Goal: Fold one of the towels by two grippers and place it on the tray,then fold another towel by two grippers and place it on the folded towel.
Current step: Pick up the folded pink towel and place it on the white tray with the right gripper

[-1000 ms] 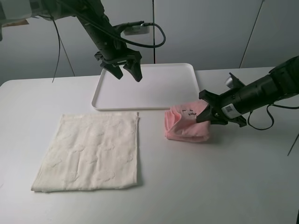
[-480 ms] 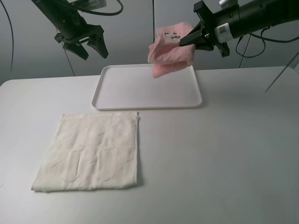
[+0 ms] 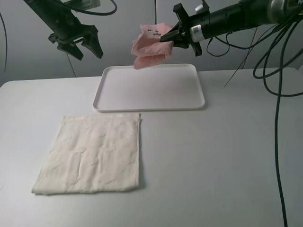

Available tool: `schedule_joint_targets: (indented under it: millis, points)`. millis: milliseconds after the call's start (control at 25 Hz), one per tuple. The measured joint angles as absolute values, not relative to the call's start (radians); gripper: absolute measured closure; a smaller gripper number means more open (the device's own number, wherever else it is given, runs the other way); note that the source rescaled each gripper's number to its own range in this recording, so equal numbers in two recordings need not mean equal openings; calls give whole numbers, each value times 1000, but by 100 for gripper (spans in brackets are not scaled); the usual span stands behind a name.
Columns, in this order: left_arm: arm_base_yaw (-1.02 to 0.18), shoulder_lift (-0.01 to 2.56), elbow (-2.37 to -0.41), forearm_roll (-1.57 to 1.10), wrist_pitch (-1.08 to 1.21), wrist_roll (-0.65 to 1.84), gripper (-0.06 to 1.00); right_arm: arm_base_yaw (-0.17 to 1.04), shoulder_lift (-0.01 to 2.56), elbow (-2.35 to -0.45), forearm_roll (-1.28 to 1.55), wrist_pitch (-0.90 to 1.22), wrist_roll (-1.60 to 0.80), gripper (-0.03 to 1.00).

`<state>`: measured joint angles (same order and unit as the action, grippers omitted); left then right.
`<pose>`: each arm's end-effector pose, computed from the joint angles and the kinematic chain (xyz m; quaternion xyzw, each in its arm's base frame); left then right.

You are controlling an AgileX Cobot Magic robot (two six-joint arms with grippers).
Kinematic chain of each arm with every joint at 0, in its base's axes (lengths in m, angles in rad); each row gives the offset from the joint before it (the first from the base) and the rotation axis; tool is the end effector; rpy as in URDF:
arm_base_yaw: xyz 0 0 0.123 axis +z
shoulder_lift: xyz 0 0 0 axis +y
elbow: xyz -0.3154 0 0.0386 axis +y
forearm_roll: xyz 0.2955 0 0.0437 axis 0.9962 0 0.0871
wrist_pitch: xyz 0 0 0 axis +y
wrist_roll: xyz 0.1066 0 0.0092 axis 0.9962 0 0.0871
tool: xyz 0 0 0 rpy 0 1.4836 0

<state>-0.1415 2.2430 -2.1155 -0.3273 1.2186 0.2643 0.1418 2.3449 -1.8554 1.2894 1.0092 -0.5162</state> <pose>0.5481 -0.1107 0.2550 0.1653 0.9611 -0.1501 0.1628 0.5539 0.1670 0.1757 0.0062 0.8440 0.5114 0.1616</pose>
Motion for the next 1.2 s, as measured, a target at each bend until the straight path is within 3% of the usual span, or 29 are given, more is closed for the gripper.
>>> schedule_joint_targets:
  millis: [360,1000,1080,1200]
  points:
    - [-141,2243,-2115,-327,1219,264,-4,146,2532,-1864,1297,876,-597,87]
    - [-141,2259,-2114,-334,1219,264,-4,217,2546,-1866,1263,745,-600,87]
    - [-141,2258,-2112,-335,1219,264,-4,217,2546,-1868,1253,731,-598,77]
    - [-141,2258,-2112,-335,1219,264,-4,217,2546,-1868,1234,729,-596,35]
